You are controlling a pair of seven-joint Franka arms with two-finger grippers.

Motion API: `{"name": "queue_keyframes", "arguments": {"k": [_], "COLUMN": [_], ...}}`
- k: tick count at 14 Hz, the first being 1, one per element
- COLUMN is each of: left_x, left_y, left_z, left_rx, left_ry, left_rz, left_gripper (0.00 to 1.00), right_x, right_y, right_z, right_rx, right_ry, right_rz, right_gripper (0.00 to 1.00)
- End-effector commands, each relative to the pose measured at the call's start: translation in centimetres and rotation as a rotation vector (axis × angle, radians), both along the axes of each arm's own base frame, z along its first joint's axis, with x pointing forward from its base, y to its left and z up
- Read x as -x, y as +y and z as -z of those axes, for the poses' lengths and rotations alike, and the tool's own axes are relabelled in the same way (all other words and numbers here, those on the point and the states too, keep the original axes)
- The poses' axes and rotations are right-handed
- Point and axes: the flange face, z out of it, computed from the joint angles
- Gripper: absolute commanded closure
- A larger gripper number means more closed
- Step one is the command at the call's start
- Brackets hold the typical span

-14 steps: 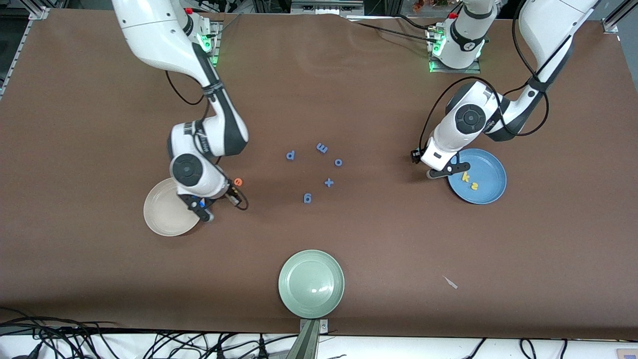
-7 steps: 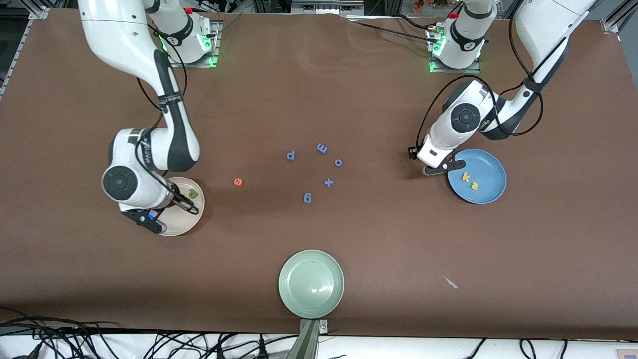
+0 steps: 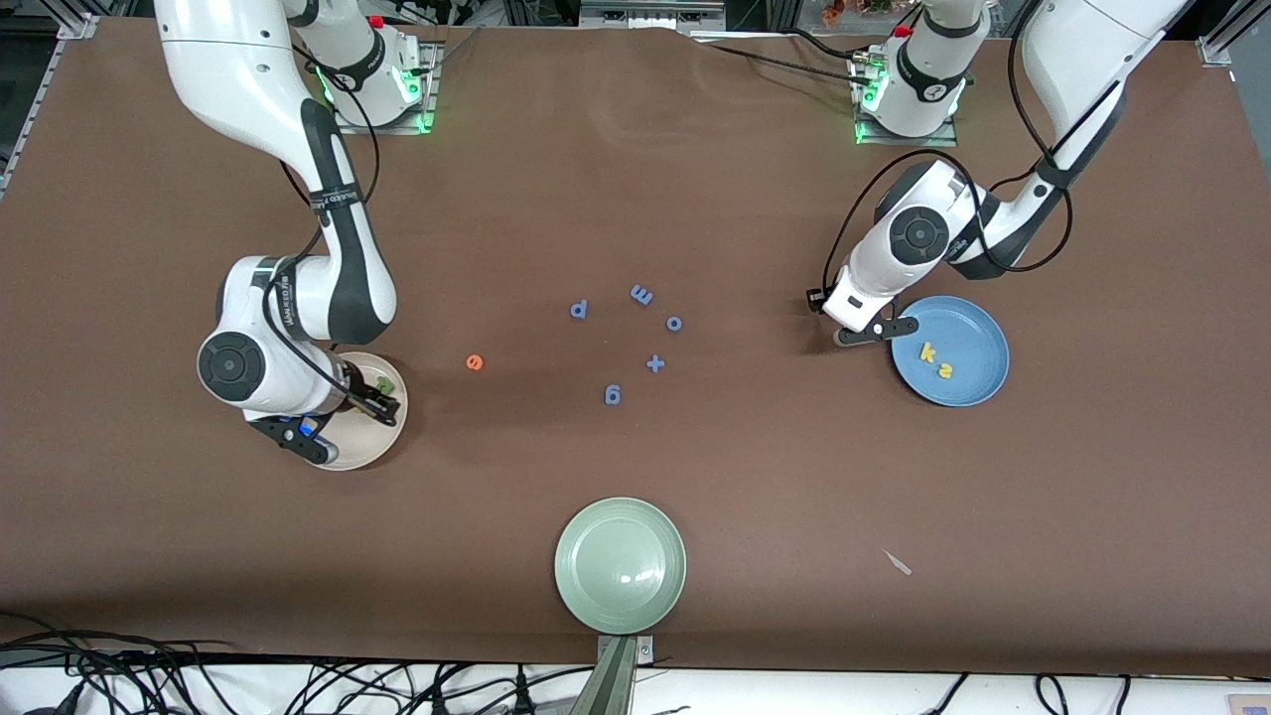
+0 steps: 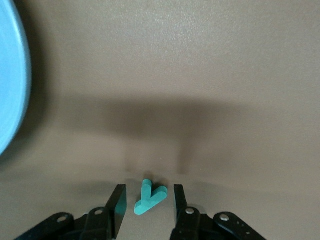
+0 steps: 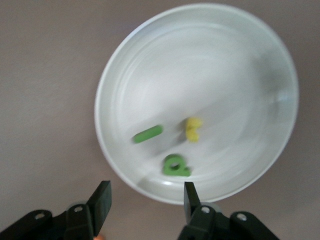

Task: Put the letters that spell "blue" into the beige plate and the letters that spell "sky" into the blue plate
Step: 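Drop the yellow u in the white plate while the left gripper grasps teal y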

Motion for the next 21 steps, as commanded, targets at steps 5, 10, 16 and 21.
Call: {"name": "queue_keyframes", "arguments": {"k": [5,10,16,21], "left_x": [0.3,0.4,0.4,0.6], "left_y": [-0.2,-0.3,0.0,-0.3], "left_z": [0.5,0.8,1.3,1.4], "left_rx": [0.009,0.014,0.004,0.002], "left_ry": [-0.004,0.003,-0.002,-0.001], "left_rz": [0.037,0.038,0.069,0.060], "left_gripper": [0.55,0.55,0.57,0.74], "right_x": [2.9,5.7,7.6,8.5], "right_y": [10.2,11.9,11.7,11.9], "right_z": [0.2,3.7,5.8,7.0], "right_rx": [0.007,0.025,0.034,0.031], "right_ry": [0.000,-0.030,-0.027,-0.041], "right_rz": [0.130,0.127,0.126,0.124], "right_gripper": [0.33,0.30,0.30,0.32]}}
